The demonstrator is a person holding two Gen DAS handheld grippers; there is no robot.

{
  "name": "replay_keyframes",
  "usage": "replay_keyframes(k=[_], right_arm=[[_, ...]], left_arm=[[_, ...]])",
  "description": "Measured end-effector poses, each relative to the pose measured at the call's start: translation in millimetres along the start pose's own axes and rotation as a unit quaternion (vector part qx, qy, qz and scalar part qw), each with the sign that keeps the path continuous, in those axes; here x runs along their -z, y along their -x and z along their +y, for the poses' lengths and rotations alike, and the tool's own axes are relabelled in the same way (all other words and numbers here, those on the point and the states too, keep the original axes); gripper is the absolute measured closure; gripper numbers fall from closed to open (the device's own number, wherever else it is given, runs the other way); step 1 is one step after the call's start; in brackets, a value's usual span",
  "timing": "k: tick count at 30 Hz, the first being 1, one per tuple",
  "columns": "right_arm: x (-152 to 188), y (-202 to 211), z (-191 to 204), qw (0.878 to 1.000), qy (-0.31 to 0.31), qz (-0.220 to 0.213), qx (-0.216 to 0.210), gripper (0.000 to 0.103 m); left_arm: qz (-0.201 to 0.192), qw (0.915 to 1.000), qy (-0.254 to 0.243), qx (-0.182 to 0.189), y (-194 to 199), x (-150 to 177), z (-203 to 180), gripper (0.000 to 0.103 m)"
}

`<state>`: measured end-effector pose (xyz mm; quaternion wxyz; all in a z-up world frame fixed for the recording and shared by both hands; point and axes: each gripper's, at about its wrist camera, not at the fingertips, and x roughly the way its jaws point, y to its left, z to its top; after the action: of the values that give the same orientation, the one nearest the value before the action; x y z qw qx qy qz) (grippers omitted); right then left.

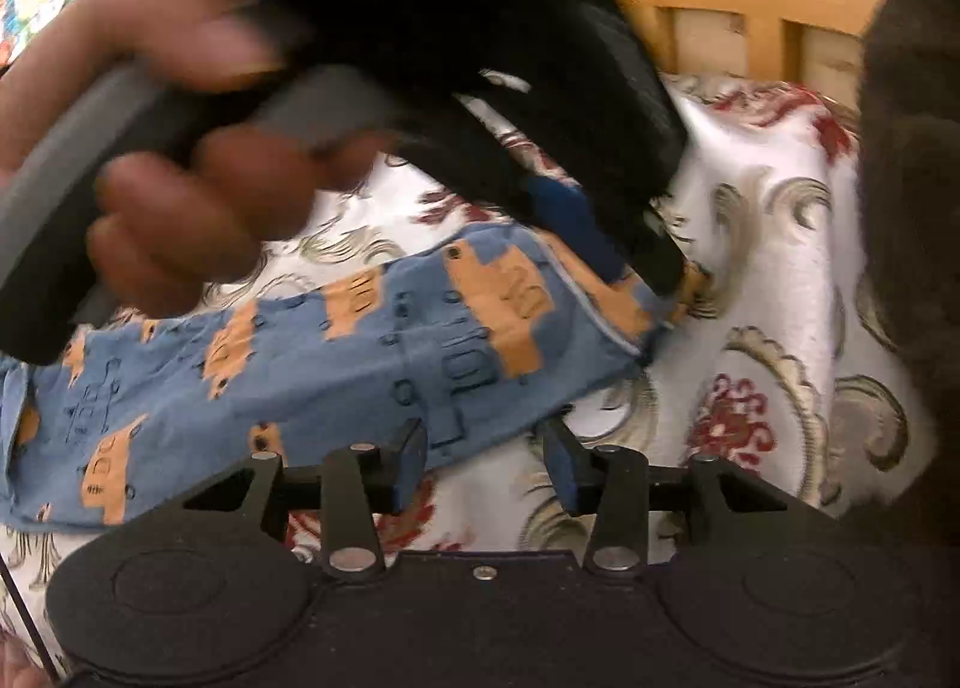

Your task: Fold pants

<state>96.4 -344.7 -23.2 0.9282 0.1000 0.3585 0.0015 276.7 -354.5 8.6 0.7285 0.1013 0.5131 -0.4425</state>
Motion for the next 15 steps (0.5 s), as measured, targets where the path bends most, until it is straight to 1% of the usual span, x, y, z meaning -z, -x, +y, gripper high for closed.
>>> replay_keyframes(k=[1, 3, 4, 5, 7, 9, 10, 11, 13, 15], right_arm=[[-2.3, 1.7, -3.7, 1.0, -0.006, -0.011, 0.005, 0.056], [-8.4, 3.2, -13.5, 0.999, -0.022, -0.034, 0.023, 0.056], [-11.1, 2.3, -18.7, 0.998, -0.031, -0.041, 0.032, 0.057], [-14.0, -0.3, -24.7, 0.997, -0.041, -0.044, 0.04, 0.058], [-17.6, -7.7, -33.9, 0.997, -0.055, -0.039, 0.047, 0.062], [-22.0, -15.0, -44.3, 0.996, -0.069, -0.038, 0.047, 0.069], [-22.6, -16.0, -46.8, 0.995, -0.074, -0.04, 0.045, 0.072], [-23.6, -17.0, -48.1, 0.995, -0.078, -0.043, 0.042, 0.074], [-24.4, -17.6, -48.1, 0.995, -0.08, -0.048, 0.034, 0.075], [-23.6, -18.2, -48.0, 0.995, -0.076, -0.047, 0.035, 0.08]], left_arm=[[-0.008, 0.9999, -0.006, 0.007, 5.3, 1.5, 1.8, 0.08], [-0.03, 0.9994, -0.015, 0.004, 20.8, 3.8, 8.9, 0.052], [-0.048, 0.9987, -0.017, -0.004, 30.8, 5.0, 15.2, 0.047], [-0.065, 0.9976, -0.02, -0.012, 40.5, 4.8, 22.2, 0.046], [-0.081, 0.9955, -0.032, -0.038, 50.5, 1.0, 37.3, 0.046], [-0.077, 0.9942, -0.04, -0.063, 47.1, -7.6, 53.5, 0.047], [-0.065, 0.995, -0.035, -0.068, 41.7, -11.7, 63.3, 0.048], [-0.054, 0.9961, -0.027, -0.064, 38.1, -14.2, 69.7, 0.05], [-0.035, 0.9985, -0.013, -0.041, 28.5, -18.3, 80.1, 0.053], [-0.033, 0.9992, -0.018, -0.013, 24.9, -20.0, 83.2, 0.054]])
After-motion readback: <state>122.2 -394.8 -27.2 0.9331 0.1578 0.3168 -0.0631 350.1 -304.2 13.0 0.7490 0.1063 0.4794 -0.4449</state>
